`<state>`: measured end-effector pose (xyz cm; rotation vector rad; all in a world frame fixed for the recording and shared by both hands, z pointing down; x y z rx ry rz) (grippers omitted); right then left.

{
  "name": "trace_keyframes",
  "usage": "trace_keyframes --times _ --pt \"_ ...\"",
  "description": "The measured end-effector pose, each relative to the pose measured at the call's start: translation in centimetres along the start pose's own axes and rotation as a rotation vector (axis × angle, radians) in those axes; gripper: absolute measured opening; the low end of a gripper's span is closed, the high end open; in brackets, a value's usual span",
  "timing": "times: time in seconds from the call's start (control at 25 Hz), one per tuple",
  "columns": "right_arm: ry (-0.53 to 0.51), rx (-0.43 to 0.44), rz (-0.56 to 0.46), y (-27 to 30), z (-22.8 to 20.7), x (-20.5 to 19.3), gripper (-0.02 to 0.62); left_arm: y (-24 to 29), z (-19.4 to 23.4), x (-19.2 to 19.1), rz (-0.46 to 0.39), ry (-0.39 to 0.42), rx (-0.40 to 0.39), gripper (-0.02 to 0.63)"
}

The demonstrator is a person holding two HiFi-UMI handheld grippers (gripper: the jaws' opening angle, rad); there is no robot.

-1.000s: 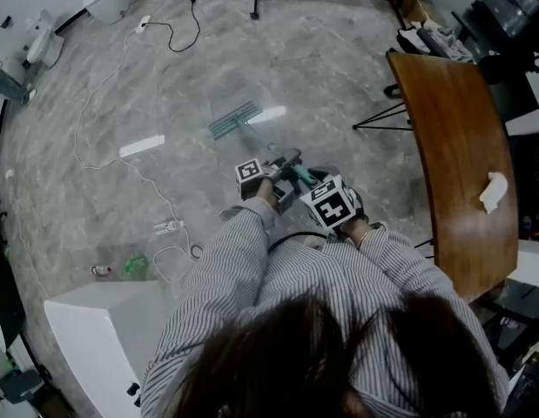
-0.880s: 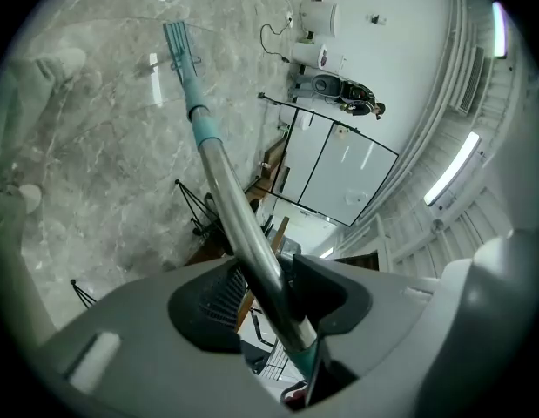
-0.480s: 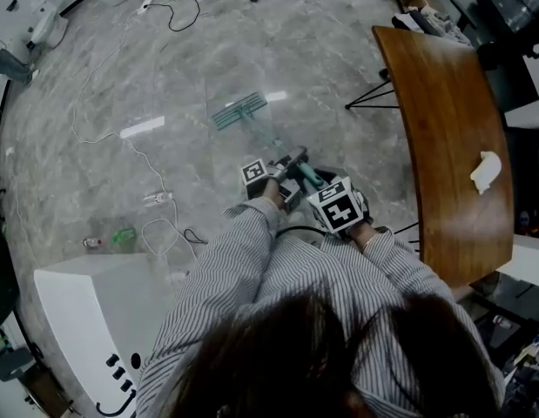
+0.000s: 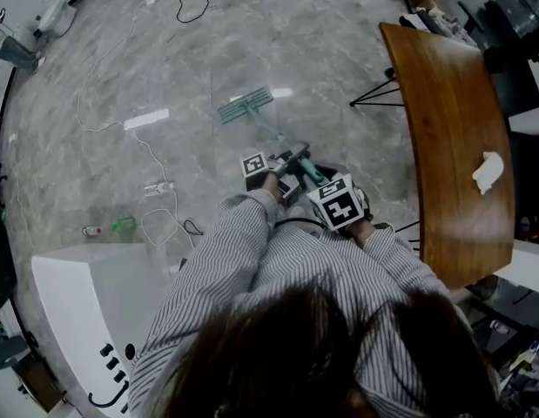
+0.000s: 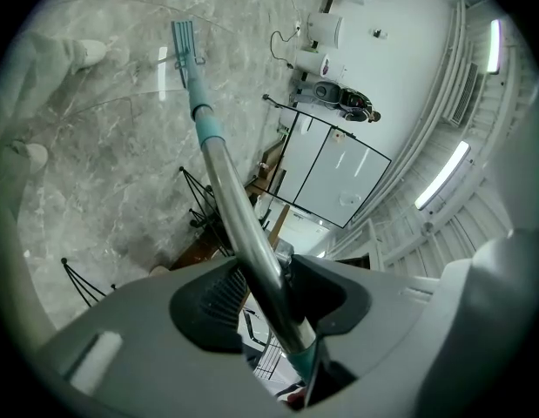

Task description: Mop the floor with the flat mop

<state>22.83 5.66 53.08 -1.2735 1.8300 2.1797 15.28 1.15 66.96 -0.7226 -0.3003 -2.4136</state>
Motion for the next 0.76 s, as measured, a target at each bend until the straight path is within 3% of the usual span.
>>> trace_keyframes --times 0.44,0.76 --pt "0.047 -0.015 -0.035 -0.2 -1.5 1.1 0.114 1.1 -1.5 0.4 0.097 0.037 0.052 0.173" --pt "0.051 -0.020 -0.026 -0.3 -2.1 0.9 0.114 1.7 -1.7 0.1 0.104 0.042 0.059 0.175"
Point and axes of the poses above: the fingertips, and each gripper's own axes: y forward along the fingers, z to its left, x out of its top, the point moved 6 cm from there along -y, backward along the fingers, and after that the axes turned 6 degrees about -y, right-handed, at the moved point
